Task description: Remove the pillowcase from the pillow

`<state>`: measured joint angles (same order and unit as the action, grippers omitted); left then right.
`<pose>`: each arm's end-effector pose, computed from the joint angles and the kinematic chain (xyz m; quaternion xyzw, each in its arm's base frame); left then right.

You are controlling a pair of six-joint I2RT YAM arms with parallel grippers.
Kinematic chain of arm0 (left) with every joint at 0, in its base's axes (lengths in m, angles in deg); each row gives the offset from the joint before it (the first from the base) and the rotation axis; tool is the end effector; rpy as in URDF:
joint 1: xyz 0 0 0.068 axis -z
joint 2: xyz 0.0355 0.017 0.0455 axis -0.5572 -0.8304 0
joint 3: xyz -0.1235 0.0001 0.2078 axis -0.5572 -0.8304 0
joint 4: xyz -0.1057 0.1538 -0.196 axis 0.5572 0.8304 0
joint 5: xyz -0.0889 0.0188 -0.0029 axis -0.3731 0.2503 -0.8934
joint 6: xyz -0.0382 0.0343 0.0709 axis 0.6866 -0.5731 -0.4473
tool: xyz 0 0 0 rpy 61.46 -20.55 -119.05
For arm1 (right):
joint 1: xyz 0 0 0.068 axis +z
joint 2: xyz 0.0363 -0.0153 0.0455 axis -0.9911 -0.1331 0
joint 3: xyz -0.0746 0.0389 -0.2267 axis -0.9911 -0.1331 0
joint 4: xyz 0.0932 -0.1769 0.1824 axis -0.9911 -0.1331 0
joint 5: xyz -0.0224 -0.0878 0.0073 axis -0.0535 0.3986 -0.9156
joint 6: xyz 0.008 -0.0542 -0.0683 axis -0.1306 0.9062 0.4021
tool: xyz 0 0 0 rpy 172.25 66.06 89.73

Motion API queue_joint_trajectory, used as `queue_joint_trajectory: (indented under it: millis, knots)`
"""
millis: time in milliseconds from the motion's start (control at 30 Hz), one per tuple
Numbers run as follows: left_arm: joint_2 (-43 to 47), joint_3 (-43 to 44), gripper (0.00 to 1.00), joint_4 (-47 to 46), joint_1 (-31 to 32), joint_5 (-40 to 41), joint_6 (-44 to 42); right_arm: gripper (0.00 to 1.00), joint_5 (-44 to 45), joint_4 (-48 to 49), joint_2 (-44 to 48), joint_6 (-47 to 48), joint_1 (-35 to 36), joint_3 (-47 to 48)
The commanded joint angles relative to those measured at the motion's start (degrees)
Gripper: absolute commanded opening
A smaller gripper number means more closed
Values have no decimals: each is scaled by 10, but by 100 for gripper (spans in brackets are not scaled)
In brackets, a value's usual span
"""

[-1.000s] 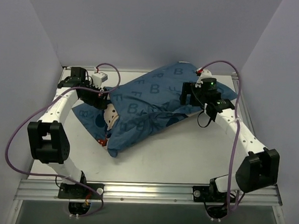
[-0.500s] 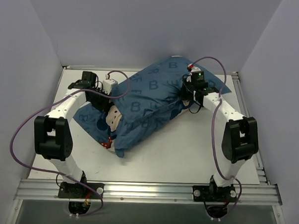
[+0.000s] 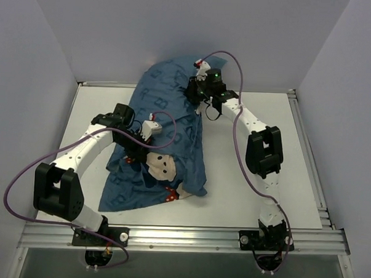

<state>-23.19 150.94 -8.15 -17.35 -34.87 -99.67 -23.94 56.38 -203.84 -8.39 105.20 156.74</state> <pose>0.2913 -0.1262 0.1941 0.4162 0.8589 -0.2303 0.1899 0.5012 0.2462 0.2518 -0.2048 0.7560 0.3371 0.5224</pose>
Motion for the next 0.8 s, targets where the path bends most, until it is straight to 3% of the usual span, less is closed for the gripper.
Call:
queue_joint_trajectory:
  millis: [0,67,100,133,200,233,300,467,633,700,767]
  knots:
    - [8,12,2,-12,17,-92,-28,12,-108,84,-33,-64,47,58]
    - [1,21,2,-13,22,-93,-25,29,-74,66,-39,-80,40,89]
    - [0,23,2,-17,26,-94,-23,49,-40,51,-38,-81,37,97]
    - [-1,24,2,-21,27,-96,-16,56,-23,36,-34,-76,33,106]
    - [-2,22,2,-41,27,-98,-10,83,14,-17,-9,-60,20,106]
    - [-2,20,2,-49,27,-97,-4,84,55,-63,18,-36,16,94]
    - [-9,22,2,-64,27,-97,2,100,97,-95,54,-15,6,72]
    - [-24,46,2,-66,27,-110,20,100,188,-126,221,24,12,-58]
    - [-19,61,2,-54,27,-107,13,99,145,-110,361,-3,38,-258]
    - [-19,68,12,-41,27,-111,6,99,112,-99,391,-33,46,-340]
    - [-21,86,31,-8,27,-123,-15,98,102,-85,429,-47,62,-387]
